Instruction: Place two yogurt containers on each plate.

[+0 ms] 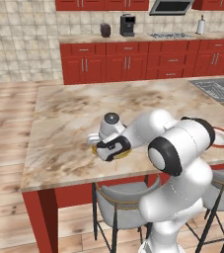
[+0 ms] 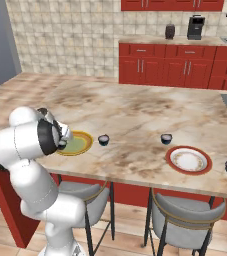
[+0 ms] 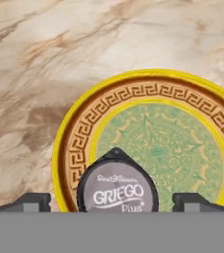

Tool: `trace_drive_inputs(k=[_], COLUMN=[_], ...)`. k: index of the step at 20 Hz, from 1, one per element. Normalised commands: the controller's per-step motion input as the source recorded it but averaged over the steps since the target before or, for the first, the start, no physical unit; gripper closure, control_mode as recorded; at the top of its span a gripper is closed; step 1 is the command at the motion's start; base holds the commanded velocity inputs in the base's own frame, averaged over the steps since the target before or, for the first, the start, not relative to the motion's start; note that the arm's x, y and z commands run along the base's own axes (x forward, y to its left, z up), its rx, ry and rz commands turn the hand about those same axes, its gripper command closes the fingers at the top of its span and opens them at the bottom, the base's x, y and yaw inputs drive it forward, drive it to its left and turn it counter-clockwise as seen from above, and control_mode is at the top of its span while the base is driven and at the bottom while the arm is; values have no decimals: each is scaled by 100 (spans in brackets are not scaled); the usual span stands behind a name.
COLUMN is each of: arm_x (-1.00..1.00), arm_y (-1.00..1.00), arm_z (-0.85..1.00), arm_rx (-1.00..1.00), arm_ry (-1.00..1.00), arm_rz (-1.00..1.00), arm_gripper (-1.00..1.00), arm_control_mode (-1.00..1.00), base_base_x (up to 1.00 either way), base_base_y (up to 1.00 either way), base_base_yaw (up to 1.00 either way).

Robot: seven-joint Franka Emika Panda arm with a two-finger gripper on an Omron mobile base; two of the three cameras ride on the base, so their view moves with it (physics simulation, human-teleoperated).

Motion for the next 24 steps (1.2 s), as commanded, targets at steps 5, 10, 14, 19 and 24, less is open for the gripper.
trace_drive_inputs(k=[5, 10, 14, 19, 24], arm_x=[0, 7, 29, 41, 28], arm_y=[-36, -87, -93, -73, -56], arm_z=[59, 13, 0, 0, -9], arm_rx=[0, 0, 0, 0, 0], arm_ry=[0, 0, 0, 0, 0], arm_rz=[0, 0, 0, 0, 0], arm_gripper=[-100, -100, -100, -100, -100], arm_control_mode=[-100, -100, -100, -100, -100], base_base_x=[0, 0, 0, 0, 0], base_base_y=[0, 0, 0, 0, 0], base_base_yaw=[0, 0, 0, 0, 0])
